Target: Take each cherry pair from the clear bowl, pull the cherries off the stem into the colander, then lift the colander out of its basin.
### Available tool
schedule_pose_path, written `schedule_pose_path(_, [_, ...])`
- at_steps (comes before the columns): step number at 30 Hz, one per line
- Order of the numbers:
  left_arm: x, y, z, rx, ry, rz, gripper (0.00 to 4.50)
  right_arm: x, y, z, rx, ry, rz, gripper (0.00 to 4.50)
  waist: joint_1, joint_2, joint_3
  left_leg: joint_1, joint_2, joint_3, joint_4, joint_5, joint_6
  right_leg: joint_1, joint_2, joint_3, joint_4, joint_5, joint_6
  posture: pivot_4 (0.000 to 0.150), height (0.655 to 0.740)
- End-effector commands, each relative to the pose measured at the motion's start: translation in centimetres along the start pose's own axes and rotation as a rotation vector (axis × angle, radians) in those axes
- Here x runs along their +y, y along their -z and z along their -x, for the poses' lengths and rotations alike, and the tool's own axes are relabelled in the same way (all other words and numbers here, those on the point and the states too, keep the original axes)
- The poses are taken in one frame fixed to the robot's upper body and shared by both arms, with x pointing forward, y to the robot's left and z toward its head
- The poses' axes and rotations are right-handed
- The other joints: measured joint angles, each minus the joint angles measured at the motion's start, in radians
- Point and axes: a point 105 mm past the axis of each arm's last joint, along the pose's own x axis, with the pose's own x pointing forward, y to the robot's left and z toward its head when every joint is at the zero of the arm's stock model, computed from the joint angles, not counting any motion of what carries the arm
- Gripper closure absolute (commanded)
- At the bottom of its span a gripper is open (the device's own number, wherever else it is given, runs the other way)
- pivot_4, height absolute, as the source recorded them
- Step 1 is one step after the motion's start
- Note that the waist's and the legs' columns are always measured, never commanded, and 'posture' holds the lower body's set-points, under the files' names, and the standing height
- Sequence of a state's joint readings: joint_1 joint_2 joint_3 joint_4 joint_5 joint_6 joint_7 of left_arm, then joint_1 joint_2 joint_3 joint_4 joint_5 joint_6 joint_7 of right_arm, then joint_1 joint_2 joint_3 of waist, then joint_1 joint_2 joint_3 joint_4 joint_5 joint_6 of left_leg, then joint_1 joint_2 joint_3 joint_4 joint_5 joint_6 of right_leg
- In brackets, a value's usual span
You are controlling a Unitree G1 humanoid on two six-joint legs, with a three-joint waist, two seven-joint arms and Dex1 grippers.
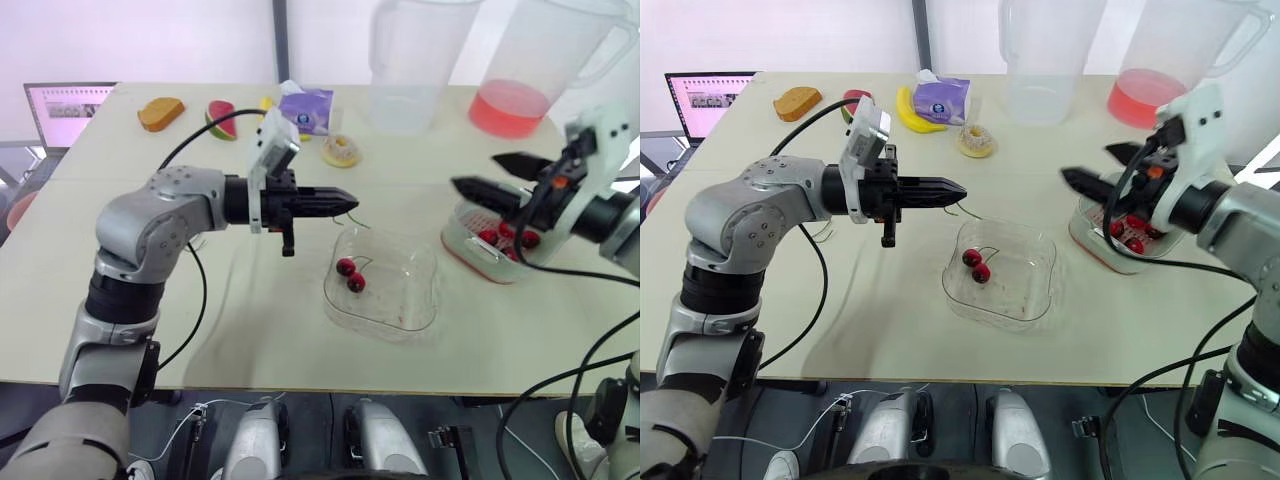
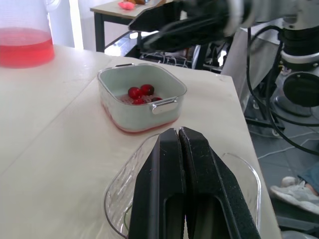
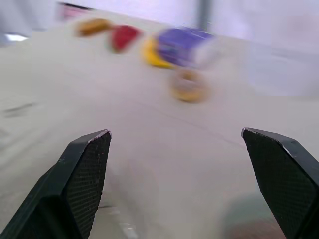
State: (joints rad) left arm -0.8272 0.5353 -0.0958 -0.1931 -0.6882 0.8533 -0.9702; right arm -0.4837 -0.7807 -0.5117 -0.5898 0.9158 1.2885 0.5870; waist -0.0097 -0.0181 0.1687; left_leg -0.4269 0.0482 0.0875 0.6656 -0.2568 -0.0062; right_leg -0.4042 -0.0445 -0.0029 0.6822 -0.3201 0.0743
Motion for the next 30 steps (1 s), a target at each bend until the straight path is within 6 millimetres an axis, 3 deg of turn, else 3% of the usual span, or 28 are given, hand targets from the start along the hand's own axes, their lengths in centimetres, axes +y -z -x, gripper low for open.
schedule_pose_path(1, [-0.2, -1.0, 0.4, -0.029, -0.017, -0.029, 4.5, 5.2, 0.4, 0.2, 0.011, -0.286, 0.055, 0.03, 0.0, 0.0, 0.0, 0.0, 0.0, 0.0, 0.0, 0.0, 0.0, 0.0, 0.0, 0.0, 0.0, 0.0, 0.0, 0.15, 0.74])
schedule_pose_path(5, [0.0, -0.9, 0.7, -0.031, -0.045, -0.014, 4.5, 5.2, 1.9, -0.5, 0.08, -0.294, 0.078, 0.03, -0.002, 0.0, 0.0, 0.0, 0.0, 0.0, 0.001, 0.0, 0.001, 0.001, 0.0, 0.0, 0.0, 0.0, 0.0, 0.15, 0.74])
schedule_pose_path(10, [1.7, 0.9, 3.2, -0.027, -0.215, 0.083, 4.5, 5.0, 3.2, -1.0, 0.143, -0.293, 0.124, 0.03, -0.008, 0.0, 0.0, 0.001, 0.0, 0.0, 0.0, 0.0, 0.0, 0.0, 0.0, 0.0, 0.0, 0.0, 0.0, 0.15, 0.74])
schedule_pose_path(12, [2.6, 1.4, 4.5, -0.041, -0.306, 0.138, 4.5, 5.2, 3.2, -1.0, 0.141, -0.301, 0.132, 0.03, -0.006, 0.0, 0.0, 0.001, 0.001, -0.001, 0.0, 0.0, 0.0, 0.0, 0.0, 0.0, 0.0, 0.0, 0.0, 0.15, 0.74])
schedule_pose_path(20, [7.0, 5.5, 13.4, -0.087, -0.75, 0.41, 4.5, 5.3, 2.8, -1.2, 0.14, -0.302, 0.14, 0.03, -0.002, -0.001, 0.0, 0.001, 0.001, -0.001, 0.001, 0.0, 0.0, 0.0, -0.001, 0.0, 0.0, 0.0, 0.0, 0.15, 0.74])
schedule_pose_path(22, [7.4, 6.4, 14.6, -0.113, -0.804, 0.469, 4.5, 5.4, 2.8, -1.3, 0.145, -0.306, 0.145, 0.03, -0.002, -0.001, 0.0, 0.001, 0.001, -0.001, 0.001, 0.0, 0.0, 0.0, -0.001, 0.0, 0.0, 0.0, 0.0, 0.15, 0.74])
schedule_pose_path(25, [8.3, 9.6, 17.1, -0.095, -0.933, 0.561, 4.5, 5.5, 2.8, -1.5, 0.147, -0.308, 0.145, 0.03, -0.001, -0.002, 0.0, 0.001, 0.001, -0.001, 0.001, 0.0, 0.0, 0.001, -0.002, -0.001, 0.0, 0.0, 0.0, 0.15, 0.74])
schedule_pose_path(30, [8.6, 11.8, 18.3, -0.104, -1.0, 0.643, 4.5, 5.7, 3.2, -1.7, 0.156, -0.305, 0.141, 0.03, 0.0, -0.003, 0.0, 0.001, 0.001, -0.001, 0.001, 0.0, 0.0, 0.001, -0.002, -0.001, 0.0, 0.0, 0.0, 0.15, 0.74])
